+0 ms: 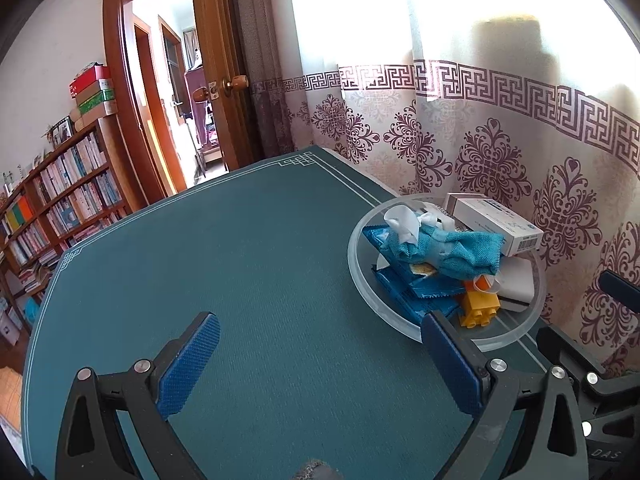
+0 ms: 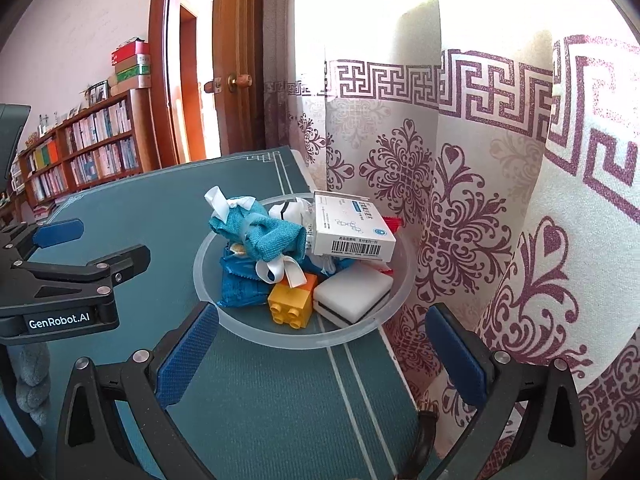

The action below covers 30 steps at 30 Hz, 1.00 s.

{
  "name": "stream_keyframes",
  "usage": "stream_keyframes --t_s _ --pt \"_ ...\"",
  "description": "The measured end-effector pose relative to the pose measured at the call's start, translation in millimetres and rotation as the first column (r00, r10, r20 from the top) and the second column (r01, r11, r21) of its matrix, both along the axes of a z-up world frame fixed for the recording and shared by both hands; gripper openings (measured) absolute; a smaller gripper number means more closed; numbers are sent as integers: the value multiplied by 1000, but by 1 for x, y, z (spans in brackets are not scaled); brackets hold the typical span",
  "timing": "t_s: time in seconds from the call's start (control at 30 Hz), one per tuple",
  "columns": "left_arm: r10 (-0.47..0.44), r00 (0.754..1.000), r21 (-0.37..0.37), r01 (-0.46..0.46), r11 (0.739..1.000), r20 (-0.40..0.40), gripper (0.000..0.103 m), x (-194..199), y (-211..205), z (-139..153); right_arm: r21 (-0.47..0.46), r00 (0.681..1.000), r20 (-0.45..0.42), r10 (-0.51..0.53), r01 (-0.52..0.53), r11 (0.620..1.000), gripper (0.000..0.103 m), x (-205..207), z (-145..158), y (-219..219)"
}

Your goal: Organize objects

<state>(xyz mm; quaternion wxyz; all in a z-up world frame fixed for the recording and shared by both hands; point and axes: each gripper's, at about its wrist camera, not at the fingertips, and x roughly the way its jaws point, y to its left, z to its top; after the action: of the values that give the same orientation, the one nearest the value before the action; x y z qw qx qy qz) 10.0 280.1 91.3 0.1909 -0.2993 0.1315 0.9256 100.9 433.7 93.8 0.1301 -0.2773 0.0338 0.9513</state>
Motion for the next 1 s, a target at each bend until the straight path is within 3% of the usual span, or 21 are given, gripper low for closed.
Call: stream_keyframes --t_s 1.0 --pt "-36 999 -13 36 999 3 103 9 3 -1 -10 1000 29 -1 1 1000 103 -4 -8 3"
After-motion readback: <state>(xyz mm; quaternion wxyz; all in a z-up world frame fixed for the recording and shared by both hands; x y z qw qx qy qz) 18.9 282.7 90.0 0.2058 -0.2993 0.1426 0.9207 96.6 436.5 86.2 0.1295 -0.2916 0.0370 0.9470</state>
